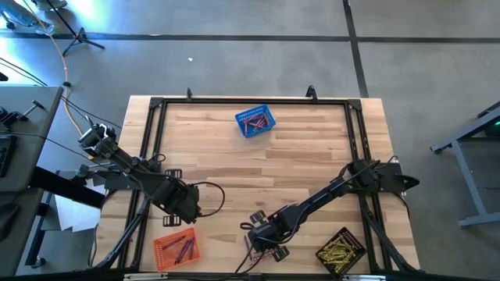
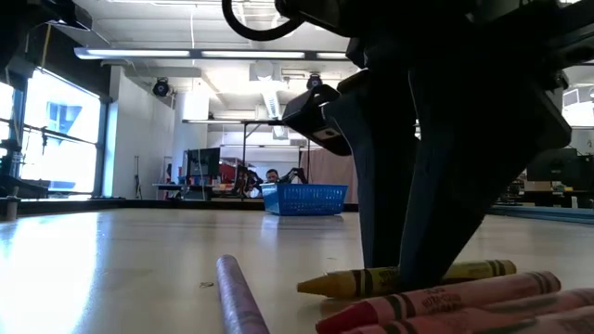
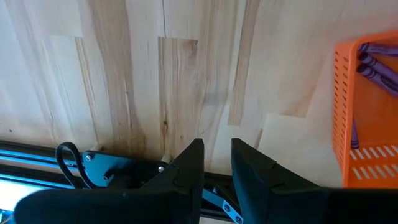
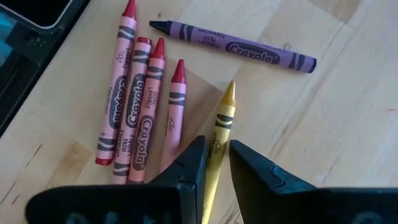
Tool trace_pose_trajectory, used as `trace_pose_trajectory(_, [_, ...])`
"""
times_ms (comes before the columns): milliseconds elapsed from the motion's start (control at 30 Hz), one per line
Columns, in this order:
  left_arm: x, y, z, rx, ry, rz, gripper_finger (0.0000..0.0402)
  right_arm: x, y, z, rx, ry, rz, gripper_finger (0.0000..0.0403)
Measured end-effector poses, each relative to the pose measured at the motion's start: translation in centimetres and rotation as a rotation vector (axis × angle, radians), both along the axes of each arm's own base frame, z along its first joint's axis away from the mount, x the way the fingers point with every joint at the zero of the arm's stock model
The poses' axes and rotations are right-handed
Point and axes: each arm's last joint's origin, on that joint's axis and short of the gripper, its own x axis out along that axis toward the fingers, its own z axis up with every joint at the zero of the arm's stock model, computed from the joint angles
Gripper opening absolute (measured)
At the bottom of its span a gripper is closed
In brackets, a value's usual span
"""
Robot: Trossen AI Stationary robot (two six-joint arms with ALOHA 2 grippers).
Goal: Sort crayons
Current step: Put the yellow crayon into the black bin
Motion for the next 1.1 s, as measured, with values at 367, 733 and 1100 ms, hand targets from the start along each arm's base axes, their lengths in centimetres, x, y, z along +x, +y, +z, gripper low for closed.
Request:
trace_pose_trajectory(367, [0.0, 0.0, 0.0, 0.001, -0.001, 0.001, 0.0067, 1.3, -2.3, 0.0, 0.041, 0.023, -0.145, 0.001])
trace_pose_trajectory(733, [0.0, 0.0, 0.0, 0.004, -0.004, 0.023, 0.0067, 1.3, -4.4, 1.7, 0.092, 0.068, -0.167, 0.0006])
trace_pose_trajectory(1100, [0.0, 0.1, 0.0, 0.013, -0.007, 0.024, 0.0067, -3.5, -3.9, 8.0, 0.077, 0.212, -0.233, 0.0005])
